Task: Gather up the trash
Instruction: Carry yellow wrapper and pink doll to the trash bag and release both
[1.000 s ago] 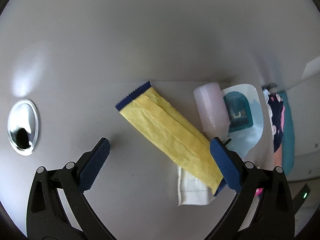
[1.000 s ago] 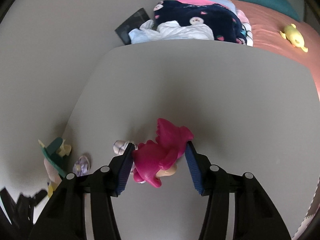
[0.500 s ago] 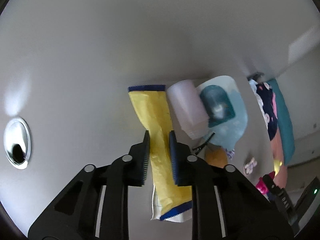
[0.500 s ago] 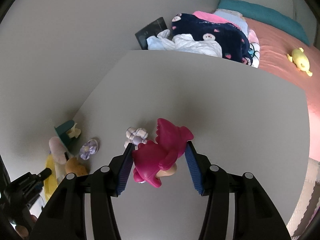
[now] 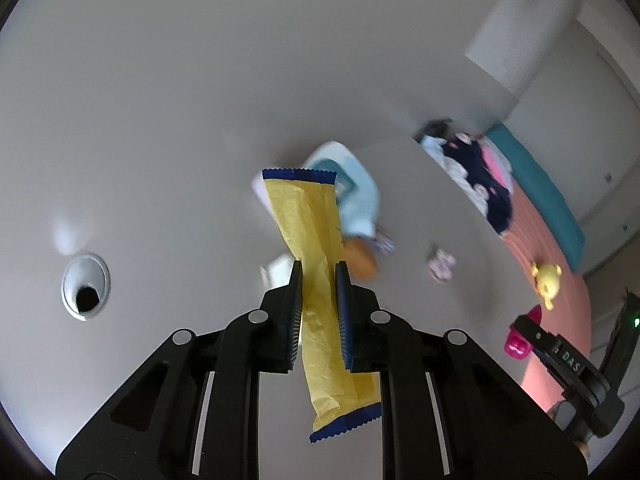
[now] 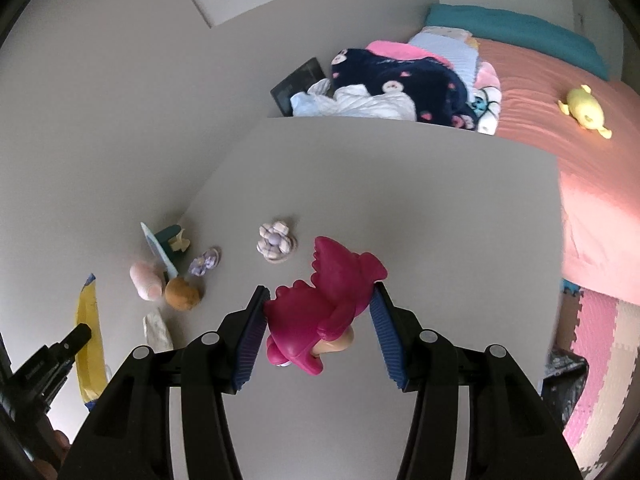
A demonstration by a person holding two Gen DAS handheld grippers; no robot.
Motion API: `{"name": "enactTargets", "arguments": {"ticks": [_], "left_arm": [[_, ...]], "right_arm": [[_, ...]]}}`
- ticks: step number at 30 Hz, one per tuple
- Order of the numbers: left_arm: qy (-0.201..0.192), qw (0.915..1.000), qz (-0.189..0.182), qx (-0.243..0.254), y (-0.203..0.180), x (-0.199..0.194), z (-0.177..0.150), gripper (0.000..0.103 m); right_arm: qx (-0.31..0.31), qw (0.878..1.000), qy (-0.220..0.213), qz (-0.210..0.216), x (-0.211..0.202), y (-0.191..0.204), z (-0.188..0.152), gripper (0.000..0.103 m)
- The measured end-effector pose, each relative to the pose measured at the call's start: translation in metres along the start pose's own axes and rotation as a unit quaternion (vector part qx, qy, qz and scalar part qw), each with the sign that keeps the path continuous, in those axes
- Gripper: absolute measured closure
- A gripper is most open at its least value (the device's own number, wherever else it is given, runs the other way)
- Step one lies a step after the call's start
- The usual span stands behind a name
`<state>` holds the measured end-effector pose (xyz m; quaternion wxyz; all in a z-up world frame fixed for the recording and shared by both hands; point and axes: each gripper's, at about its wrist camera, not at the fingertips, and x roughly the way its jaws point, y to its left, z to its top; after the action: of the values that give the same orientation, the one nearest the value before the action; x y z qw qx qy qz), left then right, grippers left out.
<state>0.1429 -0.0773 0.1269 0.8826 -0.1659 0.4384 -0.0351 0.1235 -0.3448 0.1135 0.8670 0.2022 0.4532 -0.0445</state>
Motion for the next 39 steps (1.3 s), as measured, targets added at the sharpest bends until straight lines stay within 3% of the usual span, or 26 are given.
{"name": "enactTargets", "arguments": {"ticks": [9,21,30,39], "left_arm": [[0.015,0.9958,-0.03,0.086,-0.067,-0.024,-0.066,0.088],[0.048,0.9812,-0.077,0.171,-0.155,-0.042,-0.162,0.088],[0.076,0.9608,-0.116,0.24,-0.229,-0.054,-0.249,0.088],[0.127,0.9374,-0.129,0.297,-0.29,-0.034,-0.334,0.088]], "right_arm": [[0.001,0.999,-0.032,-0.015,-0.074,-0.042,-0.046,0.05],[0.037,0.996,-0.063,-0.045,-0.159,-0.132,-0.112,0.05],[0.094,0.989,-0.086,-0.069,-0.212,-0.215,-0.16,0.05],[0.15,0.98,-0.08,-0.105,-0.235,-0.296,-0.213,0.05]]}}
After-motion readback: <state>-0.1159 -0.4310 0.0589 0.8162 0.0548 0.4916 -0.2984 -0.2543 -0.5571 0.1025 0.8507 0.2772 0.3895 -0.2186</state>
